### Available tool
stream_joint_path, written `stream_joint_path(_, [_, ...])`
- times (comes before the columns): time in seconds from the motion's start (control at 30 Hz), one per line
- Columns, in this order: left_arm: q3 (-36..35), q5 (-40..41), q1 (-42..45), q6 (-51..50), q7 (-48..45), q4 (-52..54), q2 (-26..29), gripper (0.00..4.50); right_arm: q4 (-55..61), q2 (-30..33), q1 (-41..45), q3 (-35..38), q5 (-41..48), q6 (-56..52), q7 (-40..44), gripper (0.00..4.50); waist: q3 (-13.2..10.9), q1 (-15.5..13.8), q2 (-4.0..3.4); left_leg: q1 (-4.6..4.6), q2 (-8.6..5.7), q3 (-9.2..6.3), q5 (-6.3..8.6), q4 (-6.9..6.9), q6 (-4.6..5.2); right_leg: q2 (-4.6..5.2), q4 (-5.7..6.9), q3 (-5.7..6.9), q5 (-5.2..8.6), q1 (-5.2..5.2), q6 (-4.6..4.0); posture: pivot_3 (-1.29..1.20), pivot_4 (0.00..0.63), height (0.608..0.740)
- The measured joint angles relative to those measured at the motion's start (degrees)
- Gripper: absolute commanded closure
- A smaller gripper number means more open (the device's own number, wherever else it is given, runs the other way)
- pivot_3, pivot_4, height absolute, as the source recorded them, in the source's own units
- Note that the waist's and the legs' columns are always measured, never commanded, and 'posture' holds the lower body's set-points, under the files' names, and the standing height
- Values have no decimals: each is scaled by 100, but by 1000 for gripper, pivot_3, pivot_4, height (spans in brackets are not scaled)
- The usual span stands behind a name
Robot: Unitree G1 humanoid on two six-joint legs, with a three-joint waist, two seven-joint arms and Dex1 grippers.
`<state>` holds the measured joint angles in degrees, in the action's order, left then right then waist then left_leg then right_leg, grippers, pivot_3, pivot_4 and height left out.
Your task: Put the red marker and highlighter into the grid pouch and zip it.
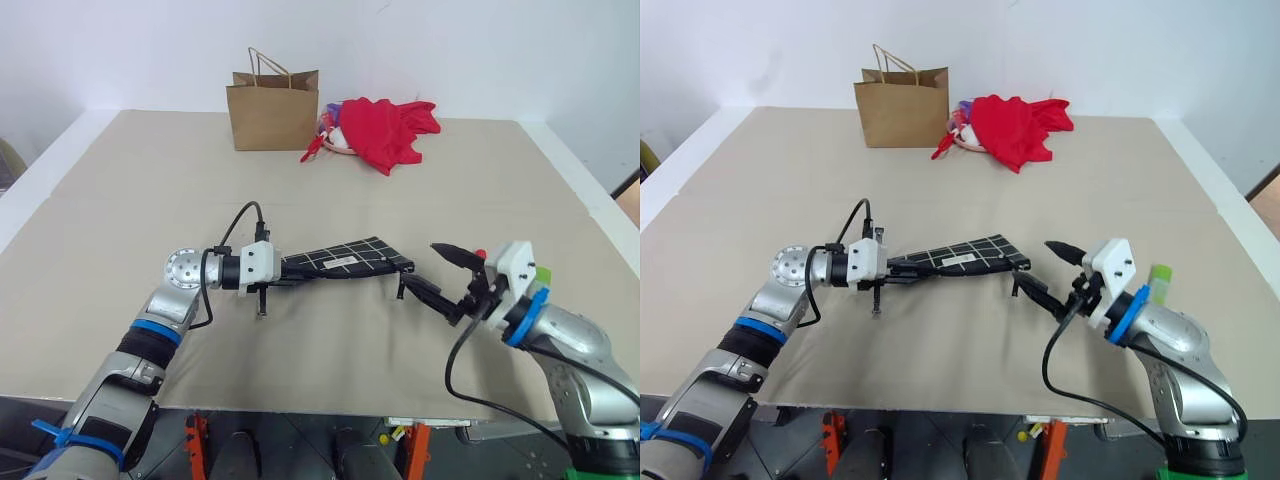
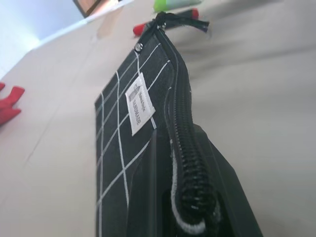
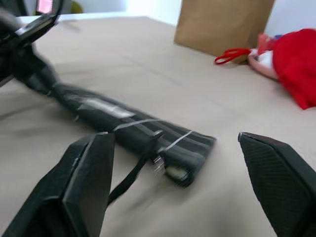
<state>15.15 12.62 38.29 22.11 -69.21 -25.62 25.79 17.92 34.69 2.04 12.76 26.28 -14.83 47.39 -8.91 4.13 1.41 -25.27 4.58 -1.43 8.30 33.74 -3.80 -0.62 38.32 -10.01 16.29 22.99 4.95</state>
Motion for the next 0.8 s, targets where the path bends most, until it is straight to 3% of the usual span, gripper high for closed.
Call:
stream_joint_path(0.53, [-49, 12, 16, 12, -157, 230, 0, 4500, -223, 34, 19, -389, -409, 855, 353, 48, -2, 10, -2, 7, 0, -11, -11, 20, -15, 0, 2, 8, -18, -13, -6, 0, 150, 740])
stream_joint_path(0.8, [-48, -347, -5, 443, -105, -57, 9, 4500, 330, 463, -626, -105, 518, -71, 626, 48, -2, 0, -2, 6, 0, -24, -10, 17, -15, 0, 2, 22, -12, -19, -9, 0, 150, 740])
